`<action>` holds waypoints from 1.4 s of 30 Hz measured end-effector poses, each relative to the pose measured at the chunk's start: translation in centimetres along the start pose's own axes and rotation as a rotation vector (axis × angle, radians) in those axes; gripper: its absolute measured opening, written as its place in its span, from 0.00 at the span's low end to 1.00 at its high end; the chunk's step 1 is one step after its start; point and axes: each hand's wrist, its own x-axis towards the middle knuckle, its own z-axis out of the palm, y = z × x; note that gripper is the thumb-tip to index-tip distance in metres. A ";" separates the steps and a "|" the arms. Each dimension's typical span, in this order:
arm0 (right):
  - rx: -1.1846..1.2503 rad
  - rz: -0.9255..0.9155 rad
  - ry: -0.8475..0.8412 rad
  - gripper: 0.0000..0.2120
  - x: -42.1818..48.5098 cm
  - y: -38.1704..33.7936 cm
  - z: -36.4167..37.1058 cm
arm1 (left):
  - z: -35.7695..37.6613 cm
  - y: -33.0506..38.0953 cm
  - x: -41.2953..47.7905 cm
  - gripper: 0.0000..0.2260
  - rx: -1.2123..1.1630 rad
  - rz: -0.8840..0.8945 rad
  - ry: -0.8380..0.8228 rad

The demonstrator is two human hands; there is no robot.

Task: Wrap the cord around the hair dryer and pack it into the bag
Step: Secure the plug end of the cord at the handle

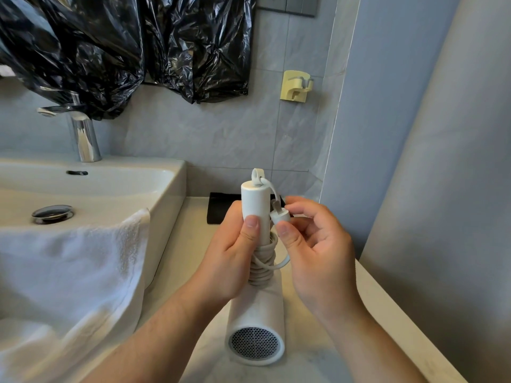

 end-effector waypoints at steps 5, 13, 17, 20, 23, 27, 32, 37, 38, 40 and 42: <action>0.213 0.156 -0.159 0.06 1.7 0.0 -0.7 | -0.2 0.1 0.1 0.26 -0.085 -0.037 -0.031; 0.463 0.250 -0.372 0.17 3.6 0.9 -1.1 | -0.9 0.5 -0.1 0.22 -0.110 -0.105 -0.011; 0.558 0.248 -0.381 0.17 3.6 1.2 -0.6 | -0.9 0.8 0.0 0.24 -0.122 -0.093 -0.042; 0.534 0.258 -0.361 0.21 3.5 1.2 -0.6 | -0.9 1.0 0.0 0.32 -0.126 -0.127 -0.019; 0.520 0.257 -0.348 0.25 3.3 1.1 -0.9 | -0.7 1.3 0.0 0.34 -0.114 -0.148 -0.006; 0.552 0.243 -0.360 0.21 2.9 1.0 -1.5 | -0.1 1.5 0.0 0.26 -0.088 -0.155 -0.021; 0.624 0.332 -0.403 0.21 2.6 1.3 -1.5 | 0.0 1.6 -0.1 0.23 -0.098 -0.160 -0.041; 0.694 0.370 -0.396 0.17 2.4 1.1 -1.6 | 0.3 2.1 -0.2 0.23 -0.108 -0.171 -0.049; 0.687 0.370 -0.391 0.17 2.4 1.0 -1.7 | 0.3 2.2 -0.2 0.23 -0.110 -0.176 -0.049; 0.641 0.362 -0.386 0.18 2.4 0.9 -1.9 | 0.3 2.3 -0.1 0.23 -0.103 -0.183 -0.051; 0.586 0.363 -0.407 0.17 2.4 0.7 -2.0 | 0.4 2.4 -0.1 0.24 -0.106 -0.202 -0.049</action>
